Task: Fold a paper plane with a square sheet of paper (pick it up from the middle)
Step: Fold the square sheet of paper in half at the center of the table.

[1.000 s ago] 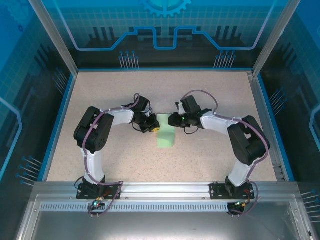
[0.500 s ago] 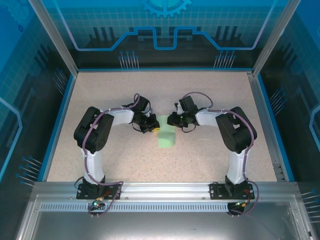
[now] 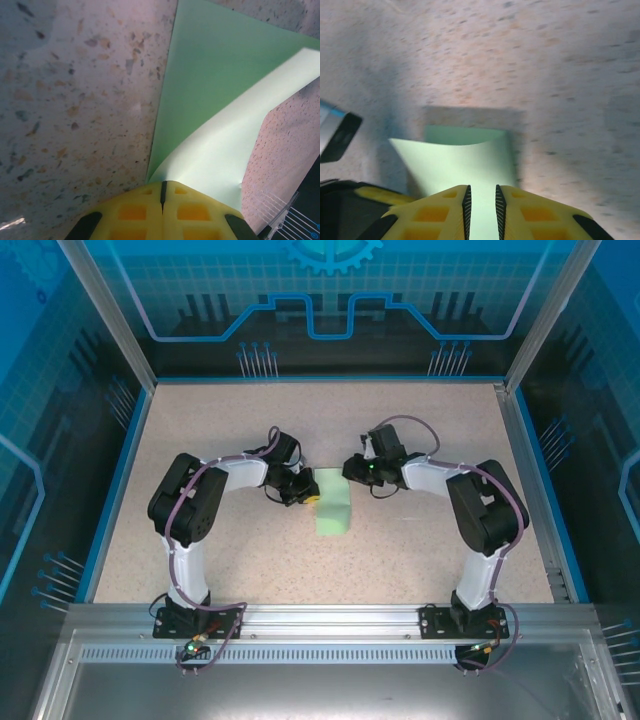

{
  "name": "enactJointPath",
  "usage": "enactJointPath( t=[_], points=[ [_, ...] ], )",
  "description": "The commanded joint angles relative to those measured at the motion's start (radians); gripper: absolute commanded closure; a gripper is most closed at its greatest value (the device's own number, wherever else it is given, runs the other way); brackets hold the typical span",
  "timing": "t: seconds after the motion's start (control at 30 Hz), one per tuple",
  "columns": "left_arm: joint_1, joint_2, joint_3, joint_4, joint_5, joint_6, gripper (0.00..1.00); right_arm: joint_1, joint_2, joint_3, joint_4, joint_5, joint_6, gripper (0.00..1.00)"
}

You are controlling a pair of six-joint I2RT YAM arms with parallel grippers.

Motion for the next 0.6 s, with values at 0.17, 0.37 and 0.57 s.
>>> enactJointPath(
  t=[0.17, 0.37, 0.57],
  points=[
    [-0.01, 0.081, -0.048, -0.173, -0.096, 0.013, 0.95, 0.048, 0.122, 0.097, -0.017, -0.058, 0.006, 0.77],
    [-0.011, 0.08, -0.052, -0.174, -0.098, 0.014, 0.96, 0.009, 0.176, 0.128, -0.016, -0.052, -0.002, 0.77],
    [-0.011, 0.076, -0.063, -0.173, -0.102, 0.02, 0.96, -0.07, 0.175, 0.136, -0.053, -0.019, -0.03, 0.78]
  ],
)
